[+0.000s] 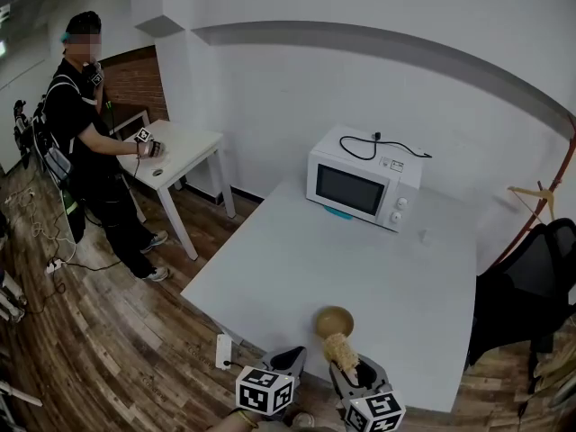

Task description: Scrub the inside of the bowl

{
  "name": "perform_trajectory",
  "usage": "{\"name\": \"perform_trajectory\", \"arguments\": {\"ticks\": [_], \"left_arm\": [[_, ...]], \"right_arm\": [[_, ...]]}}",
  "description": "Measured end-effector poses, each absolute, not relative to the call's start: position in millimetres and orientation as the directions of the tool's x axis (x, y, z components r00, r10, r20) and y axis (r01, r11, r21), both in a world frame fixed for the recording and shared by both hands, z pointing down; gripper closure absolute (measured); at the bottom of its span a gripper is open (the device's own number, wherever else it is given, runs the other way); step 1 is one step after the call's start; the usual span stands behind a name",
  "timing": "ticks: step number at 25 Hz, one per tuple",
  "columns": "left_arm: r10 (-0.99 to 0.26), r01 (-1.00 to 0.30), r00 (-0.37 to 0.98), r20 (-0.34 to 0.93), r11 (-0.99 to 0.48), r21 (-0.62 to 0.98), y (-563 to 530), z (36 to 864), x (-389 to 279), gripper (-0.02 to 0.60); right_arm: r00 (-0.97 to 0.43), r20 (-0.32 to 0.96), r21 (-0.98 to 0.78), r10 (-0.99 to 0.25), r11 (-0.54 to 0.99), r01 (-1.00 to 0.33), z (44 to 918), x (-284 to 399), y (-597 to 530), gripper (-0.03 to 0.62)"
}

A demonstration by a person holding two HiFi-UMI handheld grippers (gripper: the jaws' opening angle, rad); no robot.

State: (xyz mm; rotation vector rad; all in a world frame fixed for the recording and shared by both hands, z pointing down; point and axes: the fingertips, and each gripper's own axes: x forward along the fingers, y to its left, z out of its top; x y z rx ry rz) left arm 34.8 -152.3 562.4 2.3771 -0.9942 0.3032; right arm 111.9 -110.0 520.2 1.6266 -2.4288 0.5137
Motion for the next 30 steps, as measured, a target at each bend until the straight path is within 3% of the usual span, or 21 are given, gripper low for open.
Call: {"name": "perform_trajectory", "arguments": {"ticks": [17, 30], "left_arm": [[-0.517, -0.648, 0.753, 0.408, -0.689, 0.324, -108.6, 529.4, -40.5, 0.563], [-0.501, -0.623, 0.774, 0.387, -0.711, 0.326, -81.7, 532.4, -60.7, 0.563]], "right_arm": [[-0.279, 0.287, -0.215, -0.916, 0.223, -0.951, 496.4, 34.0, -62.6, 0.408], [-0.211, 0.26, -0.197, -0.942, 0.162, -0.967, 492.0, 18.8, -33.0, 0.408]]}}
